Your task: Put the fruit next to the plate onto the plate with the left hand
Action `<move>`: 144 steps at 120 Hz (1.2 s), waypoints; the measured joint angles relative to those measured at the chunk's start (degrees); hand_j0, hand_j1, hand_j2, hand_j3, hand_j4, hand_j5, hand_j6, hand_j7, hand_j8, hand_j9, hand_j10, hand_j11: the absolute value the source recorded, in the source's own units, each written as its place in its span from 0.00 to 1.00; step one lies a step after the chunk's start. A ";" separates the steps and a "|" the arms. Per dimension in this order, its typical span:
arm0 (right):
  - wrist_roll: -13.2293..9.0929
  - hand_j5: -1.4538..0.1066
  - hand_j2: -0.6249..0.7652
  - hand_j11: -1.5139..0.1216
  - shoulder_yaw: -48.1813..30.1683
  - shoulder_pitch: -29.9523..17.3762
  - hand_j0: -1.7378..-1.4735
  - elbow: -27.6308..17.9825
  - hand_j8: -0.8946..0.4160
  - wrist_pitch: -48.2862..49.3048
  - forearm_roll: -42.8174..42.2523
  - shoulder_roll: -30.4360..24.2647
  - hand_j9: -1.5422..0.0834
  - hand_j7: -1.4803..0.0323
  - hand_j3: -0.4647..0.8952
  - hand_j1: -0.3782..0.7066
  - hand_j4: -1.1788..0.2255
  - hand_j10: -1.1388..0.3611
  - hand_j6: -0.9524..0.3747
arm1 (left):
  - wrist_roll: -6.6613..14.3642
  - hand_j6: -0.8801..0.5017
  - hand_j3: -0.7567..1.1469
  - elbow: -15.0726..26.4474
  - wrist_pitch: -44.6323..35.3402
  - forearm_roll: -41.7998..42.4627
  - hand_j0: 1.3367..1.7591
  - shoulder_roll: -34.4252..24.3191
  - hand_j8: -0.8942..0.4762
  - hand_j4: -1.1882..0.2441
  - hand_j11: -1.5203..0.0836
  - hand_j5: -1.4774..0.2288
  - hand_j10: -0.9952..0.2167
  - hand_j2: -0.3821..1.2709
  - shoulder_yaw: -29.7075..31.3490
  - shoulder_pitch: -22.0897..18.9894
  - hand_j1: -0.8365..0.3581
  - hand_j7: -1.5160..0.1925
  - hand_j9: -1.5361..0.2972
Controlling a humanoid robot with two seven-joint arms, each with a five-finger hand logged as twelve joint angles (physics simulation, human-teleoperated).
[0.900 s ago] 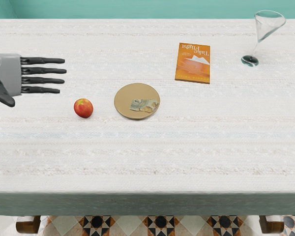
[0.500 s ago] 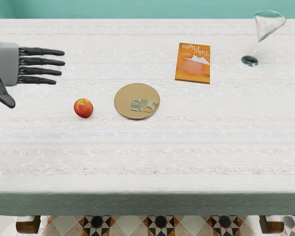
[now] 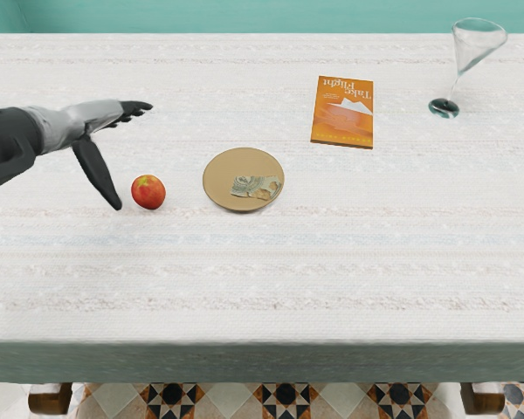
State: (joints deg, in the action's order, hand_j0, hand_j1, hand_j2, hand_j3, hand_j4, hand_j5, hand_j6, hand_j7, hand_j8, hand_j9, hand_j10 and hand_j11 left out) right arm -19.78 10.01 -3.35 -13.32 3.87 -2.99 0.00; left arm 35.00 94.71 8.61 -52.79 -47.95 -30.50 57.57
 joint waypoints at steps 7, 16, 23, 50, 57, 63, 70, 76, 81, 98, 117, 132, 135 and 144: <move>0.00 0.93 0.45 0.93 -0.03 0.00 0.30 0.02 0.68 0.00 0.00 0.00 0.95 0.98 0.34 0.03 0.84 0.76 0.72 | 0.00 0.62 0.40 0.00 -1.66 -3.28 0.76 1.94 0.63 0.81 0.93 0.85 0.80 0.23 0.10 -1.72 0.97 0.87 0.82; 0.00 0.93 0.45 0.93 -0.05 0.01 0.30 0.03 0.68 0.00 0.00 0.00 0.95 0.98 0.34 0.03 0.84 0.76 0.72 | 0.00 0.62 0.40 -0.14 -4.09 -7.13 0.76 3.48 0.63 0.81 0.93 0.85 0.80 0.24 0.16 -4.48 0.97 0.87 0.82; 0.00 0.93 0.45 0.93 -0.06 0.01 0.30 0.04 0.68 0.00 0.00 0.00 0.95 0.98 0.34 0.03 0.84 0.76 0.72 | 0.00 0.61 0.40 -0.64 -5.34 -8.87 0.76 3.74 0.63 0.81 0.93 0.85 0.80 0.24 0.14 -5.55 0.97 0.87 0.82; 0.00 0.93 0.45 0.93 -0.09 0.01 0.30 -0.03 0.68 0.00 -0.01 0.00 0.95 0.98 0.34 0.03 0.84 0.76 0.72 | 0.00 0.62 0.40 -3.59 -6.65 -10.16 0.76 6.81 0.63 0.81 0.93 0.85 0.80 0.24 0.05 -8.06 0.97 0.87 0.82; 0.00 0.93 0.45 0.93 -0.11 0.01 0.30 -0.03 0.68 0.00 -0.01 0.00 0.95 0.98 0.34 0.03 0.84 0.76 0.72 | 0.00 0.62 0.40 -4.49 -6.70 -10.25 0.76 6.95 0.63 0.81 0.93 0.85 0.80 0.24 0.03 -8.09 0.97 0.87 0.82; 0.00 0.93 0.45 0.93 -0.10 0.01 0.30 -0.04 0.68 0.00 -0.01 0.00 0.95 0.98 0.34 0.03 0.84 0.76 0.72 | 0.00 0.62 0.40 -5.64 -6.70 -10.30 0.76 7.99 0.63 0.81 0.93 0.85 0.80 0.24 0.02 -8.09 0.97 0.87 0.82; 0.00 0.93 0.45 0.93 -0.09 0.01 0.30 -0.03 0.68 0.00 0.00 0.00 0.95 0.98 0.34 0.03 0.84 0.76 0.72 | 0.00 0.62 0.40 -7.46 -6.69 -10.33 0.76 9.04 0.63 0.81 0.93 0.85 0.80 0.24 0.01 -8.14 0.97 0.87 0.82; 0.00 0.93 0.45 0.93 -0.08 0.01 0.30 -0.02 0.68 0.00 -0.01 0.00 0.95 0.98 0.34 0.03 0.84 0.76 0.72 | 0.00 0.62 0.40 -9.03 -6.67 -10.37 0.76 10.26 0.63 0.81 0.93 0.85 0.80 0.24 0.01 -8.17 0.97 0.87 0.82; 0.00 0.93 0.45 0.93 -0.08 0.01 0.30 -0.01 0.68 0.00 0.00 0.00 0.95 0.98 0.34 0.03 0.84 0.76 0.72 | 0.00 0.62 0.40 -10.44 -6.64 -10.41 0.76 11.35 0.63 0.81 0.93 0.85 0.80 0.24 0.04 -8.16 0.97 0.87 0.82; 0.00 0.93 0.45 0.93 -0.08 0.01 0.30 0.02 0.68 0.00 0.00 0.00 0.95 0.98 0.34 0.03 0.84 0.76 0.72 | 0.00 0.61 0.40 -12.78 -6.62 -10.61 0.76 12.93 0.62 0.80 0.92 0.84 0.79 0.24 0.10 -8.52 0.96 0.86 0.81; 0.00 0.93 0.45 0.93 -0.09 0.01 0.30 0.04 0.68 0.00 0.00 0.00 0.95 0.98 0.34 0.03 0.84 0.76 0.72 | 0.00 0.58 0.40 -15.19 -6.78 -10.70 0.76 14.17 0.60 0.78 0.89 0.81 0.76 0.24 0.09 -8.53 0.92 0.83 0.79; 0.00 0.93 0.45 0.93 -0.14 0.13 0.30 0.04 0.68 0.00 0.00 0.00 0.95 0.98 0.34 0.03 0.84 0.76 0.72 | 0.00 0.56 0.40 -17.89 -6.88 -10.77 0.76 15.34 0.57 0.75 0.86 0.79 0.73 0.25 0.09 -8.54 0.89 0.81 0.76; 0.00 0.93 0.45 0.93 -0.14 0.16 0.30 0.04 0.68 0.00 0.00 0.00 0.95 0.98 0.34 0.03 0.84 0.76 0.72 | 0.00 0.55 0.40 -18.23 -6.89 -10.78 0.76 15.41 0.56 0.75 0.85 0.78 0.72 0.25 0.10 -8.59 0.88 0.80 0.76; 0.00 0.93 0.45 0.93 -0.15 0.22 0.30 0.05 0.68 0.00 -0.01 0.00 0.95 0.98 0.34 0.03 0.84 0.76 0.72 | 0.00 0.53 0.40 -18.76 -6.91 -10.80 0.76 15.89 0.55 0.73 0.83 0.76 0.70 0.25 0.14 -8.54 0.85 0.78 0.74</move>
State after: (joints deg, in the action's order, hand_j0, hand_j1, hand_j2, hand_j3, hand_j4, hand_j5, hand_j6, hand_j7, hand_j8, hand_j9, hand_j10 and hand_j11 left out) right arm -19.78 9.85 -3.13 -13.27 3.87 -2.99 0.00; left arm 35.00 75.95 1.70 -63.59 -32.07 -30.35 49.03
